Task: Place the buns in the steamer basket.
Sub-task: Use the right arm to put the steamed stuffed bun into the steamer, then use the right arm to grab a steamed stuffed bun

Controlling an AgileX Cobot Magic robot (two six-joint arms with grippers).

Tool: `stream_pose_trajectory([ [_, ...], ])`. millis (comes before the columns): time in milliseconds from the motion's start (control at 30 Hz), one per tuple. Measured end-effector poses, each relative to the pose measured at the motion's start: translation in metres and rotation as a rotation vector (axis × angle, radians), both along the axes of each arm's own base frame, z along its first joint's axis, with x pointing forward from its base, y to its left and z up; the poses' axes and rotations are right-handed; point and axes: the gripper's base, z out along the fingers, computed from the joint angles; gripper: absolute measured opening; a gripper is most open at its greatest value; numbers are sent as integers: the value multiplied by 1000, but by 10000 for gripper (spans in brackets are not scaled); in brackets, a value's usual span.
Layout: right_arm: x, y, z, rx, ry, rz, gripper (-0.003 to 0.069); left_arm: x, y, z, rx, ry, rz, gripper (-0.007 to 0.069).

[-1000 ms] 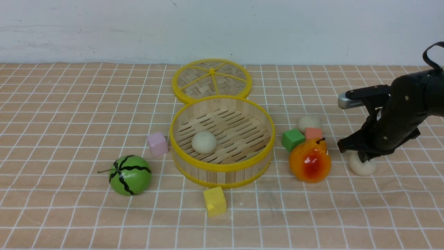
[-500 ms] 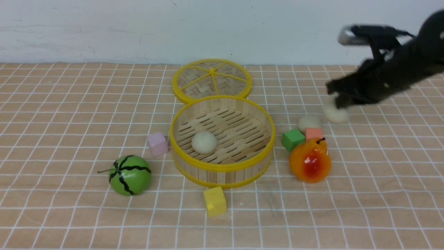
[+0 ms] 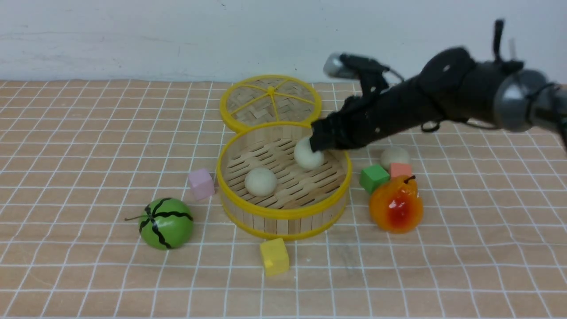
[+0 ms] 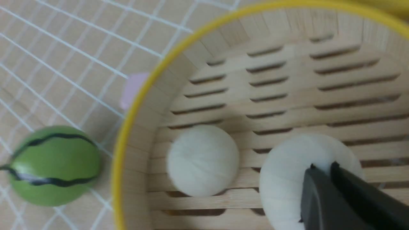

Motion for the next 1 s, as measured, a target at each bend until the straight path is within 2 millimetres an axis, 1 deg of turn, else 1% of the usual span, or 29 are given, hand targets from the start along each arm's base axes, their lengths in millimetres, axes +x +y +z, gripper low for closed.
stream_pose_trajectory([
  [33, 0, 0, 0, 0, 0, 0, 15, 0, 0, 0, 0, 0, 0, 132],
  [67, 2, 1, -10, -7, 11, 1, 37, 0, 0, 0, 0, 0, 0, 135],
  [100, 3, 1, -12, -8, 14, -1, 59, 0, 0, 0, 0, 0, 0, 137],
  [133, 3, 1, -12, -9, 15, -1, 59, 0, 0, 0, 0, 0, 0, 137],
  [200, 4, 1, -12, -7, 10, -5, 129, 0, 0, 0, 0, 0, 0, 141],
  [233, 4, 1, -12, -7, 10, -5, 136, 0, 0, 0, 0, 0, 0, 141],
  [300, 4, 0, -10, -7, -1, -6, 221, 0, 0, 0, 0, 0, 0, 144],
  [333, 4, 0, -9, -7, -2, -6, 236, 0, 0, 0, 0, 0, 0, 144],
  [367, 3, 0, -7, -5, -4, -2, 302, 0, 0, 0, 0, 0, 0, 144],
  [433, 1, 0, -1, -1, -8, 8, 347, 0, 0, 0, 0, 0, 0, 146],
  [500, 0, 0, 5, 5, -12, 17, 368, 0, 0, 0, 0, 0, 0, 146],
  [567, -1, -6, 24, 20, -35, 33, 387, 0, 0, 0, 0, 0, 0, 146],
  [633, 0, -16, 40, 29, -62, 30, 393, 0, 0, 0, 0, 0, 0, 146],
  [667, 0, -17, 42, 29, -66, 29, 393, 0, 0, 0, 0, 0, 0, 146],
  [700, 1, -30, 53, 30, -89, 9, 392, 0, 0, 0, 0, 0, 0, 148],
  [733, 2, -32, 54, 30, -91, 6, 391, 0, 0, 0, 0, 0, 0, 148],
  [767, 4, -46, 60, 22, -108, -20, 388, 0, 0, 0, 0, 0, 0, 151],
  [833, 10, -70, 61, -1, -100, -67, 378, 0, 0, 0, 0, 0, 0, 154],
  [867, 11, -74, 60, -1, -95, -79, 375, 0, 0, 0, 0, 0, 0, 155],
  [933, 15, -94, 52, -34, -51, -124, 360, 0, 0, 0, 0, 0, 0, 155],
  [1000, 17, -105, 41, -87, -9, -149, 347, 0, 0, 0, 0, 0, 0, 157],
])
